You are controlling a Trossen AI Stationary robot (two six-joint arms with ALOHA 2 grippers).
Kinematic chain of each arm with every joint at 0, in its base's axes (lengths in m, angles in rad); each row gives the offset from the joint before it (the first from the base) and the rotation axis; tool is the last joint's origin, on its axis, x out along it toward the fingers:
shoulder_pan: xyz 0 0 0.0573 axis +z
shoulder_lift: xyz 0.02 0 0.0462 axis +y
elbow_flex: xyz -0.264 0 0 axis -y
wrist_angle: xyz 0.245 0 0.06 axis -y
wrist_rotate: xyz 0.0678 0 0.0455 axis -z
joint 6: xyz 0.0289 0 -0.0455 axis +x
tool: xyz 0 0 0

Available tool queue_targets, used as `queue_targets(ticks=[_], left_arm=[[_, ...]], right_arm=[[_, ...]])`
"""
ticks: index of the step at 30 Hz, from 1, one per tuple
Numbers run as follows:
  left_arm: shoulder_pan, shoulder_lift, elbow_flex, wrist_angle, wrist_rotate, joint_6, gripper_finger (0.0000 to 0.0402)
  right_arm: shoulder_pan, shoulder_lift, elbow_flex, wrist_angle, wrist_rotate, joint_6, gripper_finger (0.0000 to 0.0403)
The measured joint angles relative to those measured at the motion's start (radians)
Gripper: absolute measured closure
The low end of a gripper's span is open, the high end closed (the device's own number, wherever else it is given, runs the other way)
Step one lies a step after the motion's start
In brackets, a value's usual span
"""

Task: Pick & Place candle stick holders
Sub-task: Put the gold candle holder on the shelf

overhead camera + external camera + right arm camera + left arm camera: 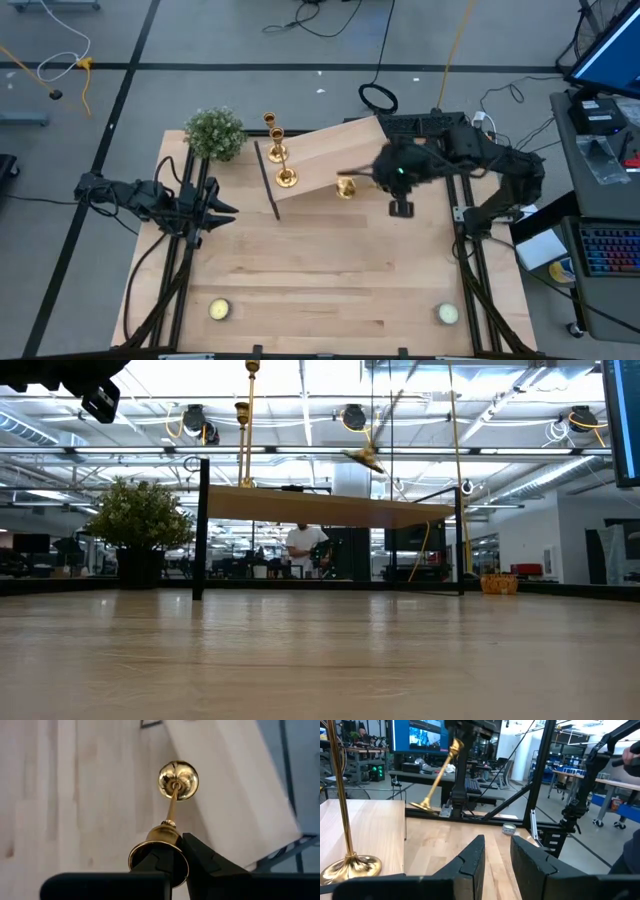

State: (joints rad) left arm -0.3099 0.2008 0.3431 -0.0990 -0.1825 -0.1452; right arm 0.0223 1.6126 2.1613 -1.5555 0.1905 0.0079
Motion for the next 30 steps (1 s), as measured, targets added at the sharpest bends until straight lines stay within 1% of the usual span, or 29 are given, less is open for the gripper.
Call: queue_targets(ticks=[6,13,14,16,17,22,27,30], left_arm=[[0.000,0.000,0.000,0.000,0.001,-0.007,0.0309],[0.000,0.000,0.000,0.000,0.000,-0.033,0.0309],[0.000,0.000,0.000,0.000,0.000,-0.035,0.0309],[0.000,0.003,0.000,0.011,-0.001,-0.041,0.0309],[0.000,0.006,0.000,0.024,-0.005,-0.038,0.0309],[0.000,0.008,0.000,0.073,-0.009,0.006,0.0309],[0.000,0.008,0.000,0.113,-0.031,0.007,0.0309],[0.001,0.008,0.000,0.141,-0.037,0.006,0.0309]], right_arm=[[-0.091,0.087,0.114,0.001,0.000,-0.148,0.0390],[-0.199,0.122,0.145,0.088,-0.016,-0.334,0.0390],[-0.218,0.121,0.146,0.113,-0.044,-0.334,0.0390],[-0.258,0.110,0.146,0.146,-0.141,-0.343,0.0390],[-0.273,0.105,0.146,0.155,-0.167,-0.356,0.0390],[-0.348,0.103,0.149,0.217,-0.176,-0.393,0.0390],[-0.404,0.121,0.147,0.261,-0.315,-0.424,0.0390],[-0.426,0.139,0.147,0.274,-0.378,-0.430,0.0390]])
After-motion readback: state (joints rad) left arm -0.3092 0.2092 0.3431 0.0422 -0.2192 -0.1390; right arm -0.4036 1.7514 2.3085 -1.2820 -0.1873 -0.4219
